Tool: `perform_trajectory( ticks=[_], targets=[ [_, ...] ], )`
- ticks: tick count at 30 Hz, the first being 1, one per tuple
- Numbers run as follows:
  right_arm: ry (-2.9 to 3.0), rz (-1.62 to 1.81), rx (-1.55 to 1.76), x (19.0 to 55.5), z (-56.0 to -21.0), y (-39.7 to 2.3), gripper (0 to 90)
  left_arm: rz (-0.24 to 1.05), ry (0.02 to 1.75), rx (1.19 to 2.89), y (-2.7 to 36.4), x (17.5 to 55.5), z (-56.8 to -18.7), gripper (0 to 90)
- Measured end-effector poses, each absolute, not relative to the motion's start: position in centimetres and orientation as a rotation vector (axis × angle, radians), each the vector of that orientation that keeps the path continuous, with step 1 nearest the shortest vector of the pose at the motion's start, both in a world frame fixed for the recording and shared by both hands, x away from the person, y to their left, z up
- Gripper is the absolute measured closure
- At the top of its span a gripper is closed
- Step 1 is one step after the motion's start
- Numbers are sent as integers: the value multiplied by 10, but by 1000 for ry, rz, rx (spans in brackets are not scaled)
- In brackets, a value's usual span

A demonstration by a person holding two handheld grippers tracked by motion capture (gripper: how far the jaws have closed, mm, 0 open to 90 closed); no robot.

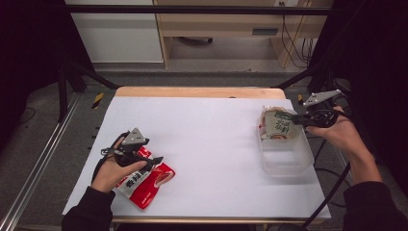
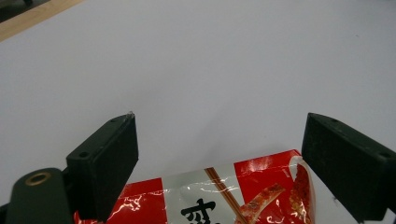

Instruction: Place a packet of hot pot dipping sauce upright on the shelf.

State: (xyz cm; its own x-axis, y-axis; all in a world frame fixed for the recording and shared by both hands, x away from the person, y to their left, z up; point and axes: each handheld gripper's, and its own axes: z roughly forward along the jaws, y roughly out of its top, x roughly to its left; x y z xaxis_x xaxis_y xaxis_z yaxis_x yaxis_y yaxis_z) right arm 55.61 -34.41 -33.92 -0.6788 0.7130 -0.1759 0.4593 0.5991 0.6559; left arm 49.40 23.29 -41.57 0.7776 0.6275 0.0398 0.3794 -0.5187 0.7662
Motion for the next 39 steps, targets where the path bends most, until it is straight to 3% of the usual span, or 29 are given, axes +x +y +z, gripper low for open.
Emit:
perform_trajectory(
  ticks=[2, 4, 6, 10, 12, 14, 24, 39],
  targets=[
    [2407, 808, 937, 556, -339, -344, 796, 398, 746, 2173, 233, 494, -416, 111],
    [2403, 809, 966, 554, -339, -343, 708, 397, 755, 2171, 235, 494, -416, 108],
    [2400, 805, 971, 553, -339, -342, 679, 396, 757, 2168, 235, 493, -416, 106],
    [2344, 791, 981, 547, -335, -336, 440, 424, 760, 2173, 237, 492, -417, 101],
    [2339, 784, 979, 547, -334, -336, 413, 422, 767, 2168, 238, 492, -417, 100],
    [2307, 781, 982, 544, -333, -332, 328, 431, 768, 2164, 239, 491, -417, 96],
    [2255, 789, 973, 534, -324, -318, 190, 446, 770, 2167, 242, 488, -420, 78],
    [2143, 895, 946, 502, -299, -273, 113, 495, 819, 2163, 261, 479, -421, 76]
  ],
)
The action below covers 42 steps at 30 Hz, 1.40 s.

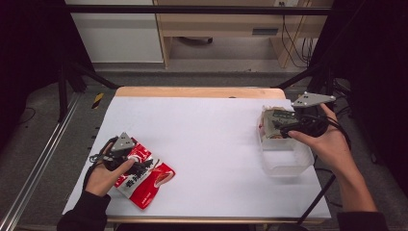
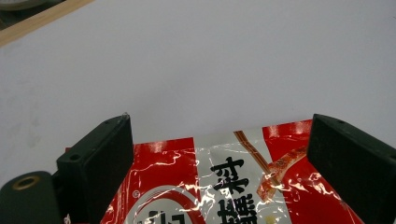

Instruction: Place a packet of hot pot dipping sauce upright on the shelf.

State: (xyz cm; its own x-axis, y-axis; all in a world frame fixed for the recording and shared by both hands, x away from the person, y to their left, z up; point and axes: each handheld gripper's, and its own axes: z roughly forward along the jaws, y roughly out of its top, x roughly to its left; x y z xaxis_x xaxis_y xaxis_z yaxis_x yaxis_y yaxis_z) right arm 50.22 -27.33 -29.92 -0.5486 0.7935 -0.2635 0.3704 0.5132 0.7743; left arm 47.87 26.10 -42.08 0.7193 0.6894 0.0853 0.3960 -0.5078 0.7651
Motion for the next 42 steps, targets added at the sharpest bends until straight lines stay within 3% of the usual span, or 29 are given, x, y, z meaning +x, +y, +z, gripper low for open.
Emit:
perform_trajectory(
  ticks=[13, 31, 42],
  targets=[
    [2187, 941, 864, 491, -302, -222, 105, 521, 856, 2132, 277, 475, -419, 75],
    [2210, 974, 830, 491, -303, -185, 99, 543, 900, 2098, 294, 473, -416, 74],
    [2251, 993, 860, 488, -325, -147, 102, 562, 927, 2093, 303, 470, -415, 72]
  ],
)
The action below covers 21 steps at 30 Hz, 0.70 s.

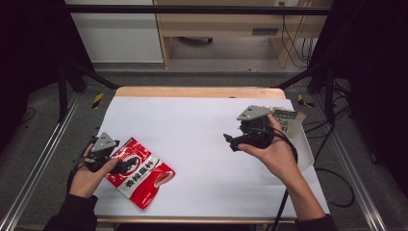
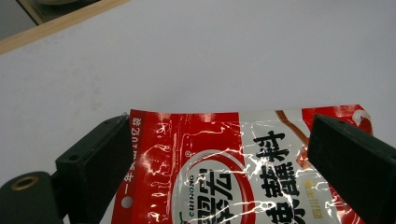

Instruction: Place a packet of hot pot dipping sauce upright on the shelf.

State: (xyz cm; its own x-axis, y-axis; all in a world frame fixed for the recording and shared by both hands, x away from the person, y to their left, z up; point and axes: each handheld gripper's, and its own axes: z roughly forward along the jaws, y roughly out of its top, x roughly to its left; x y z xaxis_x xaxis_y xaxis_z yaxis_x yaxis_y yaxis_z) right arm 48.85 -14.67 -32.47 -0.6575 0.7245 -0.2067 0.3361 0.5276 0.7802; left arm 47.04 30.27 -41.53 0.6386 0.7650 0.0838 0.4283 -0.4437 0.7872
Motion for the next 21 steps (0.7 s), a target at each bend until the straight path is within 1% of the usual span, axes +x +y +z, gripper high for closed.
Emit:
perform_trajectory(
  ticks=[7, 21],
  targets=[
    [2328, 977, 832, 486, -349, -119, 110, 574, 947, 2090, 307, 468, -416, 72],
    [2339, 1001, 884, 486, -376, -96, 109, 590, 966, 2073, 316, 464, -417, 72]
  ],
)
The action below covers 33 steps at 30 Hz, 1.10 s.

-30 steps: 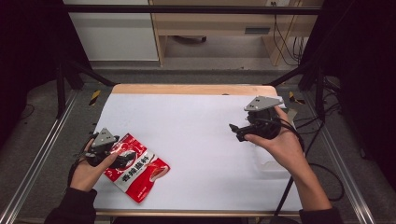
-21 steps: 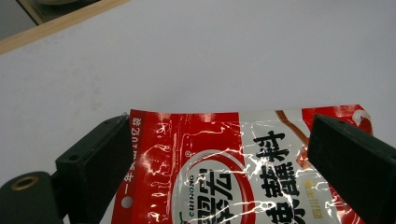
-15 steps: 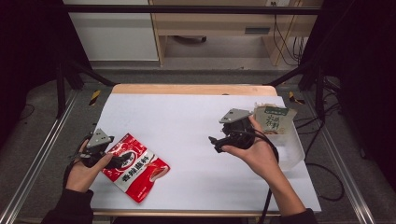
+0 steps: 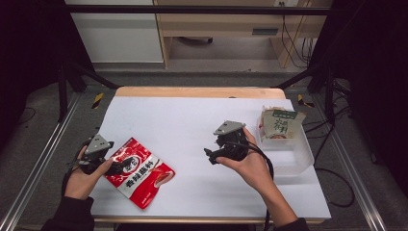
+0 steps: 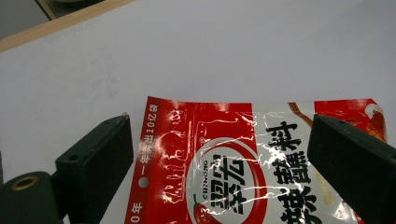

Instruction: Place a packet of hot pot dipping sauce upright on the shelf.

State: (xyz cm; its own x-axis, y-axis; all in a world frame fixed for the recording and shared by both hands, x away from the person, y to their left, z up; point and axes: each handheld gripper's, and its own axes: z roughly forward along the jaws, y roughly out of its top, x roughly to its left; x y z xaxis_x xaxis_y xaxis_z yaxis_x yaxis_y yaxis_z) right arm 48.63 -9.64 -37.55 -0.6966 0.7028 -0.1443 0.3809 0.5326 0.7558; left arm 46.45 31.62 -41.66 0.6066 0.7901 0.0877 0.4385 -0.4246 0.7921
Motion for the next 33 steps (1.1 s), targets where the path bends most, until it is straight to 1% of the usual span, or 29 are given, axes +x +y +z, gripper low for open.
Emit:
perform_trajectory(
  ticks=[17, 24, 33],
  targets=[
    [2290, 1036, 1057, 492, -412, -83, 115, 610, 1001, 2058, 325, 459, -421, 72],
    [2261, 1026, 1071, 485, -439, -86, 119, 612, 1036, 2039, 333, 454, -426, 72],
    [2237, 1033, 1084, 471, -446, -96, 118, 581, 1088, 2038, 343, 440, -443, 72]
  ],
)
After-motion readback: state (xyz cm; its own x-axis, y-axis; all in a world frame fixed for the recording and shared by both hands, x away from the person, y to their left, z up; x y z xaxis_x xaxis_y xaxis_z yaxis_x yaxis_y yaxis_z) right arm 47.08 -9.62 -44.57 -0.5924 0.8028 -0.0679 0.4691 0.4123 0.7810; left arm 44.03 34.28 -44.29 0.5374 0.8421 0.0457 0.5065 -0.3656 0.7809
